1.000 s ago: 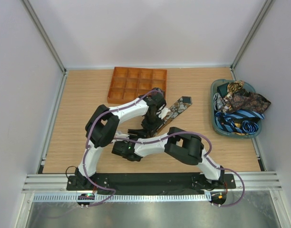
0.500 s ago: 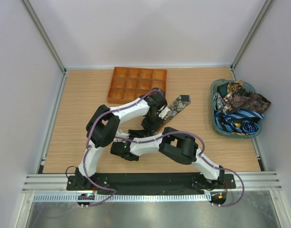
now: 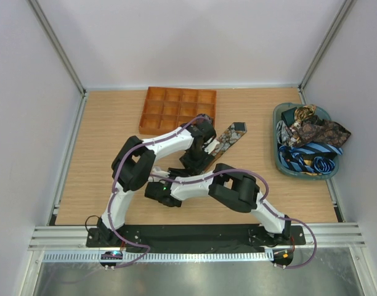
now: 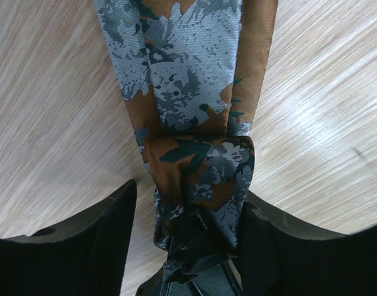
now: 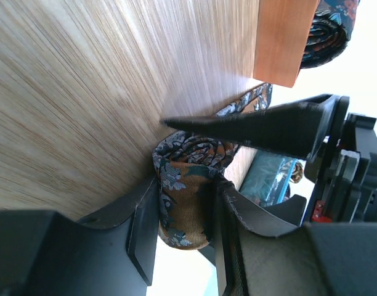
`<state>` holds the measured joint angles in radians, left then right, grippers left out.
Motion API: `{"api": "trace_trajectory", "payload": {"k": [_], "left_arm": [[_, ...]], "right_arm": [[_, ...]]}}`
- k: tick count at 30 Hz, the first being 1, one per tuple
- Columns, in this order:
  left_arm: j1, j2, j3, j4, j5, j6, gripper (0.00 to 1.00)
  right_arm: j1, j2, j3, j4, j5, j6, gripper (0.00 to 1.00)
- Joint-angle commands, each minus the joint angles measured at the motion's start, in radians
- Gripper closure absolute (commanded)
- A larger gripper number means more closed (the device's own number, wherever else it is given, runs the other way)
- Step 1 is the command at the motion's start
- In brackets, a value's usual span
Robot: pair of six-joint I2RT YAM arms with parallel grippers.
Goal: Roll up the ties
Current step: Roll the tie
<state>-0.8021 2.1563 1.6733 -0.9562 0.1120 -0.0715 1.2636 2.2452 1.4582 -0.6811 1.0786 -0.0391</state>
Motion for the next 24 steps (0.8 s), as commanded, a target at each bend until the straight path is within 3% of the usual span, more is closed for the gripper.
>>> {"api": "trace_trajectory", "payload": {"k": [1,3,5,14,24], "left_arm": [[0.009,-0.049,0.031,-0.118,-0.029,0.024,0.35],[0.009,-0.058,0.048,-0.107,-0.032,0.024,0.26],[0.009,-0.070,0.077,-0.099,-0.031,0.025,0.23],[0.011,-0.208,0.125,0.094,-0.026,0.015,0.18],[0.078,-0.617,-0.249,0.503,-0.217,-0.135,0.10]], "right_arm": [[-0.026,0.007,-0.053,-0.006,-0.204,0.042,0.78],[-0.021,-0.002,-0.058,0.002,-0.203,0.042,0.79],[-0.012,-0.009,-0.067,0.014,-0.206,0.018,0.78],[-0.009,-0.039,-0.088,0.057,-0.233,0.016,0.80],[-0.029,-0.243,-0.191,0.181,-0.408,0.016,0.80]]}}
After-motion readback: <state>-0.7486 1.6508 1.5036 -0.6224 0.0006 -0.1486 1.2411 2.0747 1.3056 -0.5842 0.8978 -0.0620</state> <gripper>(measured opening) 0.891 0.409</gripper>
